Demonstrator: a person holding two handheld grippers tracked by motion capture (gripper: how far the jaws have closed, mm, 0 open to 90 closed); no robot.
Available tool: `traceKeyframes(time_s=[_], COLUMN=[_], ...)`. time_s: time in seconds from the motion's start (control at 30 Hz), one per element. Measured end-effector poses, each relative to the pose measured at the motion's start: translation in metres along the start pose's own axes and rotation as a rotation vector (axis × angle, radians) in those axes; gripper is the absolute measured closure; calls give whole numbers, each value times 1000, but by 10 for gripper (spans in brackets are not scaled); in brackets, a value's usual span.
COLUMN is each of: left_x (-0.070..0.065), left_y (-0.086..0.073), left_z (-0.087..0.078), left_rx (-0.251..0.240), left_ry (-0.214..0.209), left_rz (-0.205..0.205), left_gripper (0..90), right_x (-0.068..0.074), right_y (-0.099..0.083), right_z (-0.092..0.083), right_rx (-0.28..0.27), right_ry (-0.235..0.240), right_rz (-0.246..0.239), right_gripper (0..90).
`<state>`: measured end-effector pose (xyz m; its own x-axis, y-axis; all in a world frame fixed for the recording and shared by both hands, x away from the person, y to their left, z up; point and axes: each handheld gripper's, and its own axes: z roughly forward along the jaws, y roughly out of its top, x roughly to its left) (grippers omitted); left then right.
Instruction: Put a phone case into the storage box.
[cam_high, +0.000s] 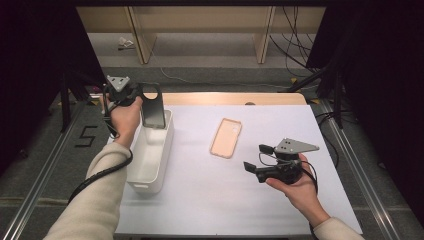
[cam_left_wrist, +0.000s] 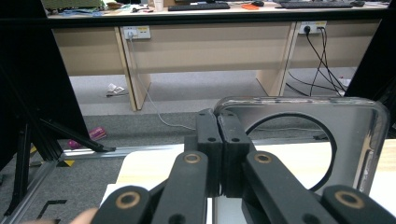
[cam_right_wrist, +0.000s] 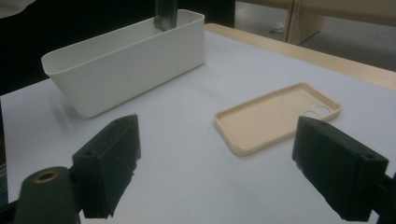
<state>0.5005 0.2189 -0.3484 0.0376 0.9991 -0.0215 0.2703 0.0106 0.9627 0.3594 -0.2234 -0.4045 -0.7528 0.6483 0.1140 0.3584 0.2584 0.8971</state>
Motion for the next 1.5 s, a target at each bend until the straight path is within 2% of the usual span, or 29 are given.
traceKeyframes(time_s=[0.63,1.5], left_x=[1,3], left_y=[-5,-12], left_z=[9,15], left_rx=[24,47], left_ry=[0,4], left_rz=[-6,-14], left_gripper=[886,885], right_x=[-4,-11], right_y=[-1,-7], right_z=[-3,-17], right_rx=[-5,-1], right_ry=[-4,-20], right_rz=[-7,-9], right_gripper=[161,161])
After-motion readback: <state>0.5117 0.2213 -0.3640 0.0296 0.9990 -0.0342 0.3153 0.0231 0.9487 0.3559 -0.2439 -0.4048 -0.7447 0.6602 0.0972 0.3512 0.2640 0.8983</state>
